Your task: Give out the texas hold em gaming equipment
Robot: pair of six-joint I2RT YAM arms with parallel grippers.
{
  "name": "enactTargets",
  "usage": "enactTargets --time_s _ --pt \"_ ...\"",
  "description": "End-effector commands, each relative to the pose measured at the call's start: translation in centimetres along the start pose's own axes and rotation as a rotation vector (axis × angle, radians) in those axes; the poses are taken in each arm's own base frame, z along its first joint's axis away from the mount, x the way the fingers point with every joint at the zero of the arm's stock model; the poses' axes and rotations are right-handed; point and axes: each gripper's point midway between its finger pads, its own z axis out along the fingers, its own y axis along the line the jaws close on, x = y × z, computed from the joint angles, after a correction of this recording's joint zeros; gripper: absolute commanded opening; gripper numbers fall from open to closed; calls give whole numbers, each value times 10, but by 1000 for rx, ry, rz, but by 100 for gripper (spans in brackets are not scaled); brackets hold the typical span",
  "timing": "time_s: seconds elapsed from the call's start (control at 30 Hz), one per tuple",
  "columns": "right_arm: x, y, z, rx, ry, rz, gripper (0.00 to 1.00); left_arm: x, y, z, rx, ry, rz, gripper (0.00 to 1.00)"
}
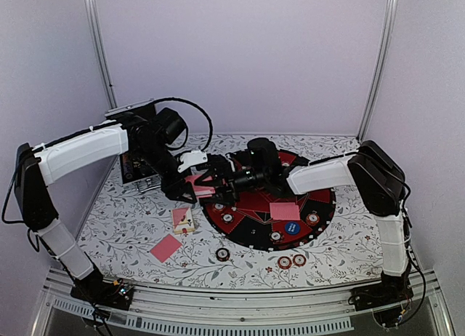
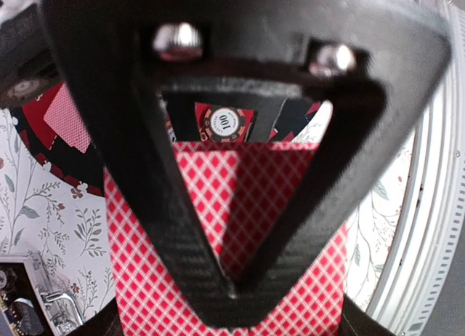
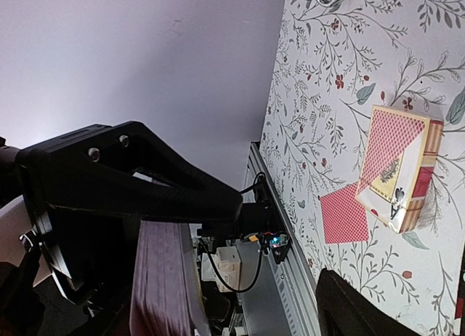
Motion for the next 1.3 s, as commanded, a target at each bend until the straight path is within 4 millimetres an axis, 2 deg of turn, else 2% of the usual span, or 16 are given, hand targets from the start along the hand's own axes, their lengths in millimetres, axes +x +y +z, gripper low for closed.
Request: enactTargets --time_s 0.0,0.3,0.5,0.63,0.87,1.13,1.27 --pt "-3 -13 -17 36 -30 45 74 -16 3 -11 -20 -62 31 0" --pt "-3 -6 -23 22 -32 39 58 -13 2 -11 -21 -55 28 0" --pt "-2 -10 -32 31 -40 49 50 -11 3 -9 -22 -48 26 0" --pt "-2 -4 -39 26 -49 38 45 -9 3 -8 -25 -44 26 0" --pt "1 0 -41 21 -39 34 39 -9 3 -8 -23 -46 24 0" --pt "1 1 -47 46 -43 17 26 -8 3 -8 -25 -43 26 0" --pt "1 -1 -50 60 -42 14 22 -7 3 -7 -23 -41 25 0"
